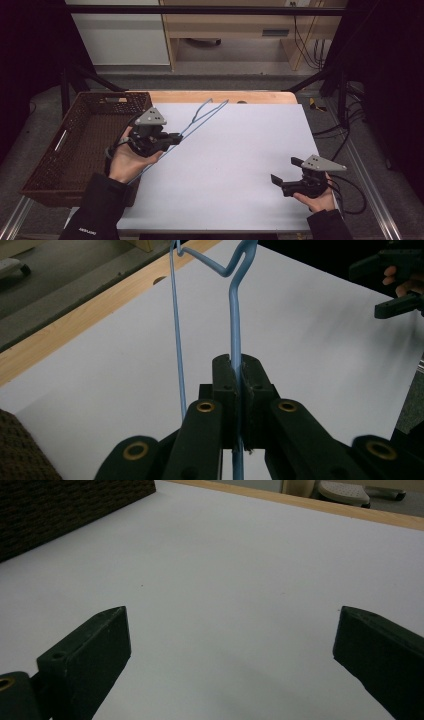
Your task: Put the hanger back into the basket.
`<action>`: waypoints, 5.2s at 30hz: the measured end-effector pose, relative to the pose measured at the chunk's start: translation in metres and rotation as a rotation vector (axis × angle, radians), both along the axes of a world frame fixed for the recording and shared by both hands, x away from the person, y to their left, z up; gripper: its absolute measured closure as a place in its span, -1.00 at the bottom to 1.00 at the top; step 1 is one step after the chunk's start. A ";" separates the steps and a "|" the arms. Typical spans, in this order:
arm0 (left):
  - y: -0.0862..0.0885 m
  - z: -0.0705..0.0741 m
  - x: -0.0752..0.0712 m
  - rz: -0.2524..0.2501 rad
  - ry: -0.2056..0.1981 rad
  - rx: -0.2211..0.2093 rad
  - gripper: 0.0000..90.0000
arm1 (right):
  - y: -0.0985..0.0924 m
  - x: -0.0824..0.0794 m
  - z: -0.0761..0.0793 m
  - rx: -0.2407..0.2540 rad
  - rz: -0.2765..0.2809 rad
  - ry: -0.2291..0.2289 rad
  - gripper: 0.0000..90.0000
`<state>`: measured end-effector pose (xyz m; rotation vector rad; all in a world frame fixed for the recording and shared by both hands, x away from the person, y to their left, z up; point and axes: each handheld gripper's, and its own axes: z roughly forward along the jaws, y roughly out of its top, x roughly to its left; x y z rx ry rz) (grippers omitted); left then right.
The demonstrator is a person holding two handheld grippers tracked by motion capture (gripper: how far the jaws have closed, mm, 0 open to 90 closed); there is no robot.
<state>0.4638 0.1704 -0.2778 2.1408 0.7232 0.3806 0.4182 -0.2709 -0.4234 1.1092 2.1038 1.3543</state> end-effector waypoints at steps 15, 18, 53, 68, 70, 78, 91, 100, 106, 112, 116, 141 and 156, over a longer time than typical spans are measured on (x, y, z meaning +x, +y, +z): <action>0.045 0.025 0.009 0.039 -0.015 -0.028 0.94 | -0.001 -0.002 0.001 -0.014 -0.019 -0.002 -0.99; 0.053 0.030 0.009 0.044 -0.024 -0.026 0.94 | -0.002 -0.002 0.002 -0.016 -0.020 -0.007 -0.99; 0.166 0.032 0.015 0.104 -0.052 -0.029 0.94 | -0.005 -0.001 0.002 -0.008 -0.028 0.001 -0.99; 0.200 0.019 0.019 0.154 -0.032 -0.038 0.94 | -0.006 -0.001 0.002 -0.007 -0.034 -0.004 -0.99; 0.205 0.016 0.021 0.159 -0.023 -0.040 0.93 | -0.006 -0.001 0.002 -0.007 -0.033 -0.004 -0.99; 0.226 0.005 0.023 0.201 -0.004 -0.057 0.94 | -0.006 -0.001 0.002 -0.010 -0.035 -0.006 -0.99; 0.241 -0.017 0.025 0.210 0.018 -0.031 0.94 | -0.006 -0.001 0.001 -0.011 -0.039 -0.002 -0.99; 0.238 -0.043 0.032 0.224 0.029 0.014 0.94 | -0.005 -0.001 0.001 -0.012 -0.038 0.002 -0.99; 0.230 -0.062 0.039 0.223 0.038 0.049 0.94 | -0.004 0.000 0.000 -0.019 -0.040 0.001 -0.99; 0.226 -0.080 0.043 0.242 0.074 0.088 0.93 | -0.004 -0.001 0.001 -0.014 -0.036 0.002 -0.99; 0.225 -0.088 0.044 0.257 0.096 0.126 0.93 | -0.004 -0.001 0.001 -0.014 -0.037 0.002 -0.99; 0.183 -0.055 -0.001 0.266 -0.086 -0.133 -0.09 | -0.006 -0.003 0.006 0.012 -0.042 -0.018 -0.99; 0.112 -0.066 -0.039 0.215 -0.146 -0.260 -0.82 | -0.008 -0.005 0.008 0.019 -0.047 -0.039 -0.99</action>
